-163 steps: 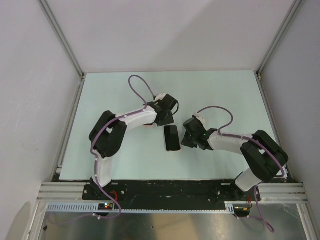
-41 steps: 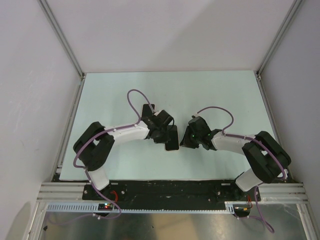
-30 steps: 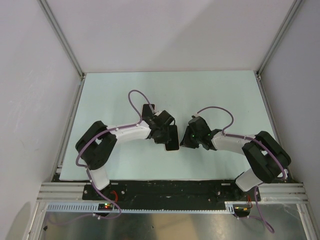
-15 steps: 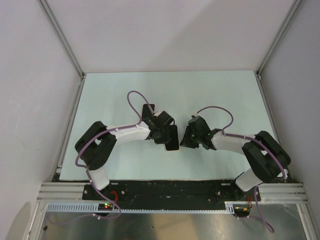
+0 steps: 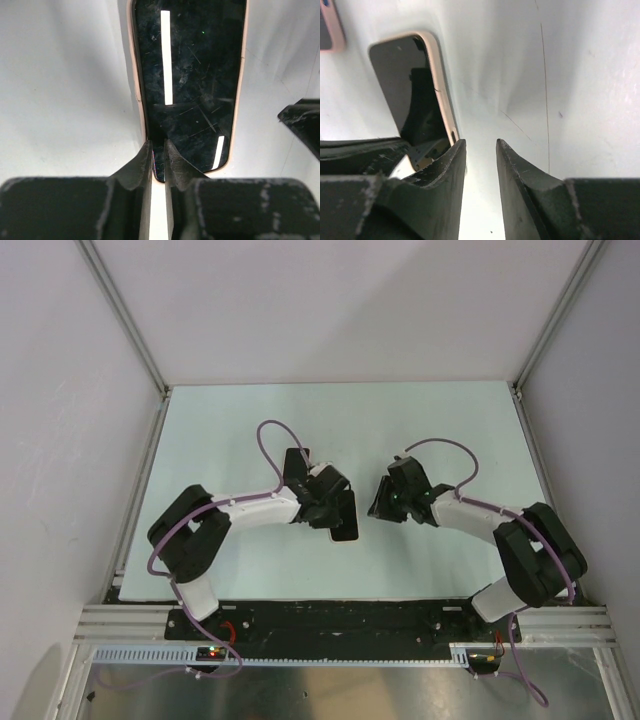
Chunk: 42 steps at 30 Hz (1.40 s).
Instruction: Put the phone into the phone case
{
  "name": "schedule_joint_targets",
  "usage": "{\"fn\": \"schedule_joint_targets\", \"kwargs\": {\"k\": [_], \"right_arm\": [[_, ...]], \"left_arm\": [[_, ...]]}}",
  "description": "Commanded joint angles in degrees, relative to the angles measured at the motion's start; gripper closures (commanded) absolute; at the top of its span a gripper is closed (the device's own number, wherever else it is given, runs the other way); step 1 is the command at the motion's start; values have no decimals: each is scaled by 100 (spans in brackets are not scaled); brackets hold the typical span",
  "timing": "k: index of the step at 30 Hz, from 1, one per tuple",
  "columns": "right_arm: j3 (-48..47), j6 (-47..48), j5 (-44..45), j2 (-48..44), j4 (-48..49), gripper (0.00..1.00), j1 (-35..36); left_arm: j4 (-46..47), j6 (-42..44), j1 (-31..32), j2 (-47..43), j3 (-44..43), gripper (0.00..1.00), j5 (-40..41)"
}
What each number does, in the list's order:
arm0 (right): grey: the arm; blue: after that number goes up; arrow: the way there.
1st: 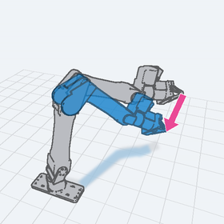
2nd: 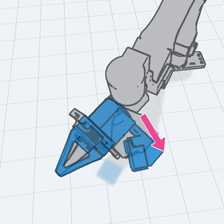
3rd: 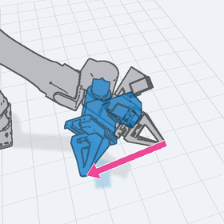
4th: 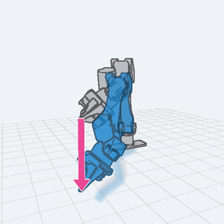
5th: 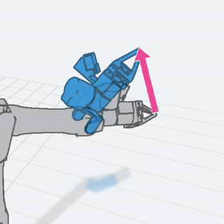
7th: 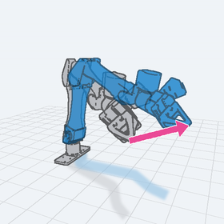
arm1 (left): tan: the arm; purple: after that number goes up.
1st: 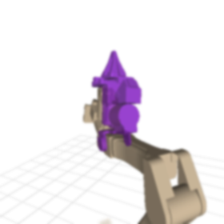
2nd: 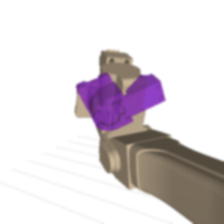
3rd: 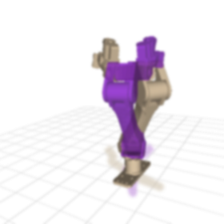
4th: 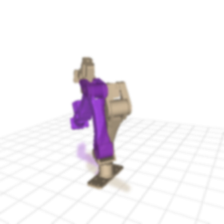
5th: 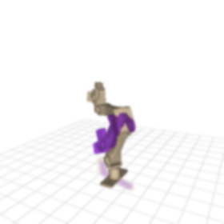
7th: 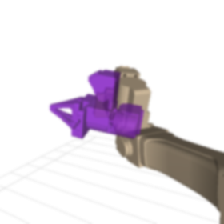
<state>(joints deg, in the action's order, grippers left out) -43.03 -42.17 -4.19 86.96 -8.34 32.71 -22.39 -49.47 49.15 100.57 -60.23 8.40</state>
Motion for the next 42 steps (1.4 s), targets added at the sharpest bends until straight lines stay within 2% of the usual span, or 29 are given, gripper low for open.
{"fn": "schedule_joint_targets", "kwargs": {"k": [1,6,11,19,27,42], "right_arm": [[-470,257,-77,-134,-69,63,-104],[-671,316,-164,-8,-65,62,-140],[-963,512,-246,310,-14,60,-178],[-1677,863,-407,1219,-64,57,-288],[-2050,986,-574,1907,-27,56,-322],[-2098,1040,-495,2017,-92,55,-195]], "left_arm": [[661,120,158,41,-159,80,-487],[484,314,-120,-304,-234,72,-404],[414,500,-673,-438,-266,69,-441],[326,993,-1307,117,-865,69,-638],[250,1175,-1355,739,-1272,72,-796],[236,1129,-1346,998,-1206,79,-790]]}}
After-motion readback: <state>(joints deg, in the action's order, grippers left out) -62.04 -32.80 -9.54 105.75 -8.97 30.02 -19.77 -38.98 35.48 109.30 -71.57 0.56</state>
